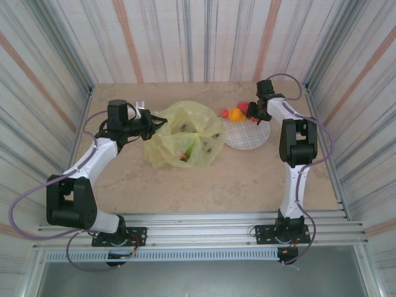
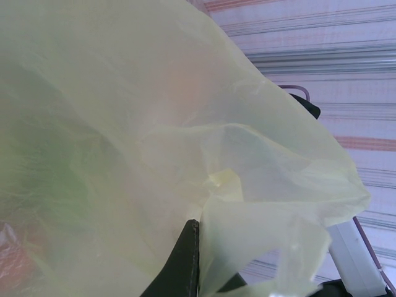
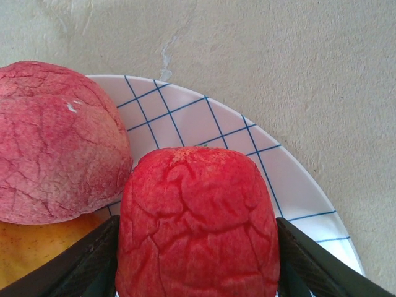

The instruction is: Place the fruits into the plastic bag

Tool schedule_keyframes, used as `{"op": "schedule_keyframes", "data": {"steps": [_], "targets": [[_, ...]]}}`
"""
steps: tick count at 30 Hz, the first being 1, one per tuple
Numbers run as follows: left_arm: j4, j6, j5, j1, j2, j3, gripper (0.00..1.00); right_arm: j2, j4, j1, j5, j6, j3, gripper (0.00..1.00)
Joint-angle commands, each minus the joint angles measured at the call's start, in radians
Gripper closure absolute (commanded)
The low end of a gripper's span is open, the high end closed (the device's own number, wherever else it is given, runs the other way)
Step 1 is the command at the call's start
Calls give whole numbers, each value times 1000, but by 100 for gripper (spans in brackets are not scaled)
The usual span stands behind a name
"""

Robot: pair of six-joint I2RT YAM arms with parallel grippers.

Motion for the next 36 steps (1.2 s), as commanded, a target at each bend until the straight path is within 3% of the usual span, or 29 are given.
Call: {"op": "schedule_keyframes", "data": {"steps": [1,10,18,23,31,36], "targets": [[3,-5,24,10,4,-8,100,-4,-38,-15,-9,-19,15,39],[4,-6,24,10,5,-8,100,-211,27,-19,-7,14,-160,43],[8,-10,23,10,5,-11,100,-609,181,37,-133,84,-546,44],[9,-13,23,8,3,-13,100,-812,177,108,-205,63,-674,45],[11,-15,19,9,-2,-14,100,-955,193,250,-391,44,-750,47],[11,-14,20,5,0,-14,100,-905,216,397,-383,-5,-743,46]]}}
